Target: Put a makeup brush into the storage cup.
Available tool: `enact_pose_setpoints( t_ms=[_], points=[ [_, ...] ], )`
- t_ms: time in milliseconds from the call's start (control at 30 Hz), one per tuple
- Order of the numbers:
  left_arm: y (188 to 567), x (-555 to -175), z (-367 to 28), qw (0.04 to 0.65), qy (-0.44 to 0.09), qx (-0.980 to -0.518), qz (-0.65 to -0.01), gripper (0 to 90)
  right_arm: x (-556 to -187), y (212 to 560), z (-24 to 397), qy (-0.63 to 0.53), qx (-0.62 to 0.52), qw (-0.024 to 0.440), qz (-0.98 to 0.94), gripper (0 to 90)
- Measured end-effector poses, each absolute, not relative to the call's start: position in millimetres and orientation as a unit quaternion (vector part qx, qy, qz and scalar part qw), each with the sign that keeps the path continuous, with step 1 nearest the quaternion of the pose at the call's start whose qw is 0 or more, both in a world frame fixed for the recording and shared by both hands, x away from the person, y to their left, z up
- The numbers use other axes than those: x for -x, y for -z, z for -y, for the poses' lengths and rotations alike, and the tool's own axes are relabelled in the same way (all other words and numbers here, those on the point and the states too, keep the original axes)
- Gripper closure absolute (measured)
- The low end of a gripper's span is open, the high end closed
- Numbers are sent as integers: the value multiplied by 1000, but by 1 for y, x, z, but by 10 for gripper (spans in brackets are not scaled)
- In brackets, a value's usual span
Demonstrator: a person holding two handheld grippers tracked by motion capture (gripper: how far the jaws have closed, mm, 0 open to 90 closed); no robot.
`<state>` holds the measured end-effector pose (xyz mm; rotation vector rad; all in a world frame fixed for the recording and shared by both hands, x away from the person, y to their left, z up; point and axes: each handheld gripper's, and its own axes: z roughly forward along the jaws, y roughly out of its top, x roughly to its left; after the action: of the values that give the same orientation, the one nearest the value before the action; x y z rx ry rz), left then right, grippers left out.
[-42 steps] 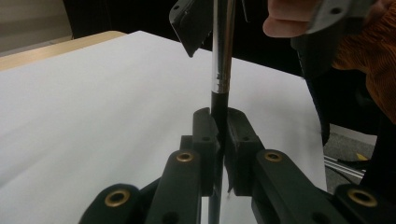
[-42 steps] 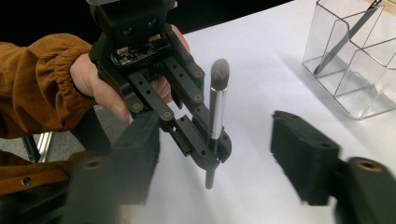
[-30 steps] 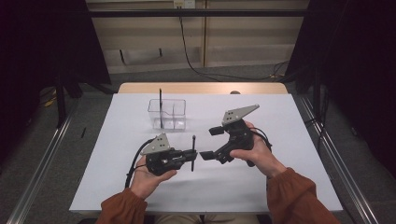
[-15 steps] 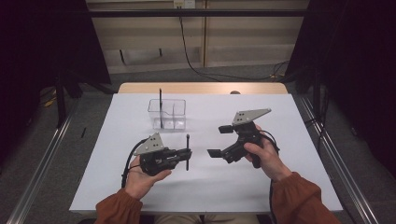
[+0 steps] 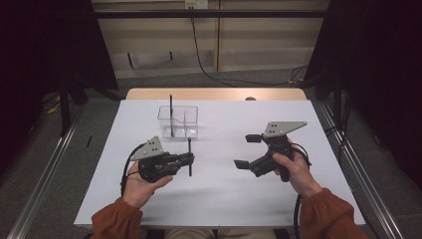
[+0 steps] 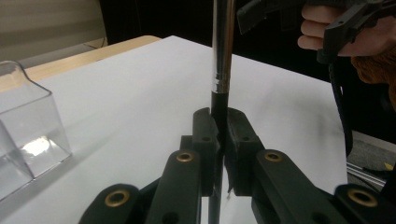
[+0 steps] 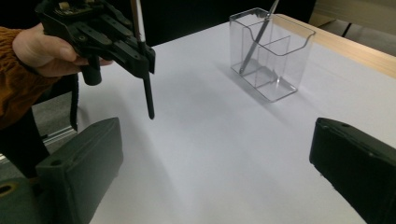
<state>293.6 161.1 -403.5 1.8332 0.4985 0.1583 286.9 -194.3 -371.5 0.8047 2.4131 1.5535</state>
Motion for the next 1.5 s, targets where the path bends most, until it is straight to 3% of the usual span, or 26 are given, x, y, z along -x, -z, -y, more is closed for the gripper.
enact_pose_setpoints(
  t_ms=[233,433,700,1367,1500],
  points=[
    [396,-297,-176,583,-82,-777,-223,840,-280,379,209,-505,-279,100,-811,17],
    [390,-301,-186,585,-94,-772,-231,840,-273,385,229,-504,-302,151,-795,17],
    [385,-306,-196,586,-107,-766,-240,841,-265,392,247,-516,-328,157,-775,20],
    [357,-324,-218,587,-144,-755,-253,841,-242,415,273,-540,-398,258,-695,20],
    [354,-327,-219,590,-148,-753,-253,840,-235,418,278,-530,-398,257,-704,15]
  ],
)
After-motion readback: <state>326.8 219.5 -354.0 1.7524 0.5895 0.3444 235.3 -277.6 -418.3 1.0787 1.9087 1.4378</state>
